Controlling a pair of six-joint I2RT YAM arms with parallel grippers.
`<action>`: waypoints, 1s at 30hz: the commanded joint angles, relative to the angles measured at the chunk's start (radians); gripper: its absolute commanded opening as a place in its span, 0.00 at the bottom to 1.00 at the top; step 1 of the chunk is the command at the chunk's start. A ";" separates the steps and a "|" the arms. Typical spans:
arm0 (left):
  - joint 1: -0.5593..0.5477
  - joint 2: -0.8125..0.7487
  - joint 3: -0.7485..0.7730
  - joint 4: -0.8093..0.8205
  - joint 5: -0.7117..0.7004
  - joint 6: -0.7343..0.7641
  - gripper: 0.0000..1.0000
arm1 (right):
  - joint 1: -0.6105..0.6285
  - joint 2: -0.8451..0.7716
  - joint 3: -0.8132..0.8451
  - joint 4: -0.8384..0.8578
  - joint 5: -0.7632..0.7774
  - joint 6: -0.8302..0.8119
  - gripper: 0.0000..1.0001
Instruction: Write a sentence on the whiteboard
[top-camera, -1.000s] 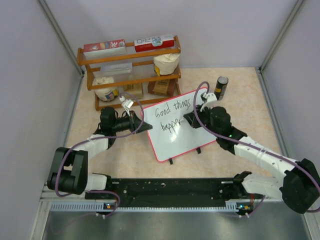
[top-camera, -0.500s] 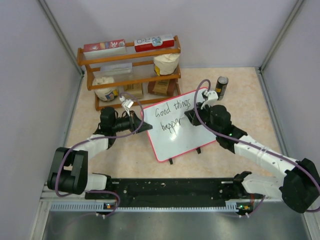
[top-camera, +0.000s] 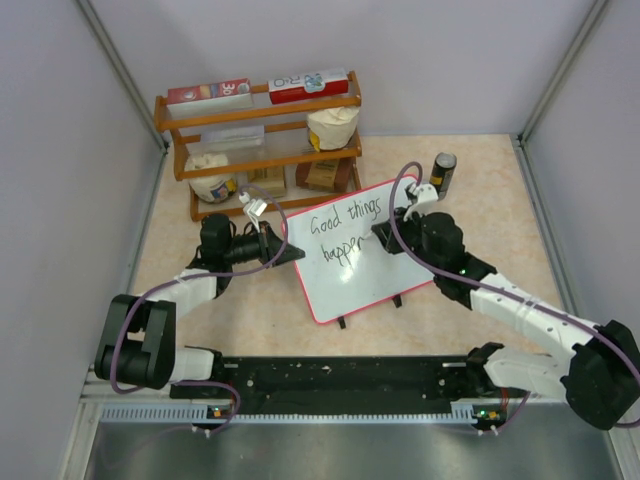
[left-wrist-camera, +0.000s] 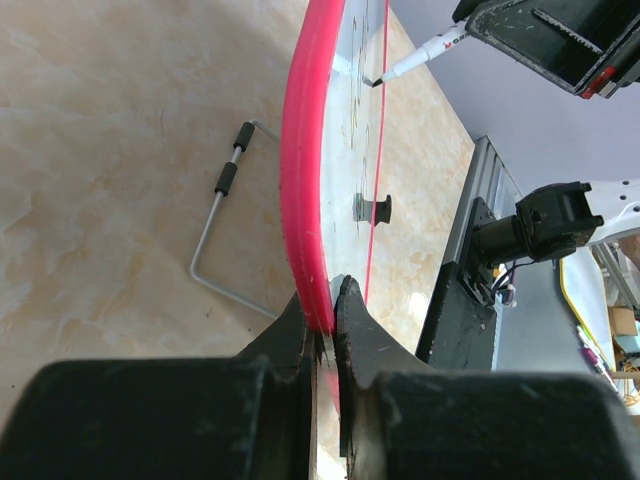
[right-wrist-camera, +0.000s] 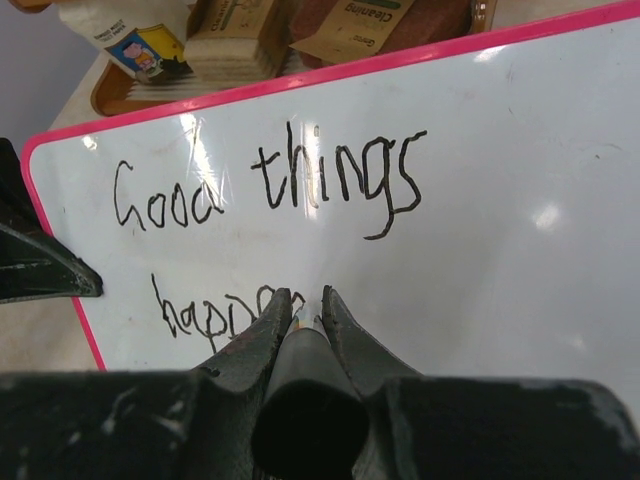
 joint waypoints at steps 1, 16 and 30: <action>-0.035 0.019 -0.054 -0.093 -0.021 0.237 0.00 | -0.012 -0.027 -0.026 -0.019 0.028 -0.025 0.00; -0.035 0.022 -0.053 -0.095 -0.021 0.237 0.00 | -0.014 -0.062 -0.050 -0.019 -0.012 -0.028 0.00; -0.035 0.019 -0.054 -0.093 -0.022 0.237 0.00 | -0.014 -0.048 0.043 0.010 0.028 -0.022 0.00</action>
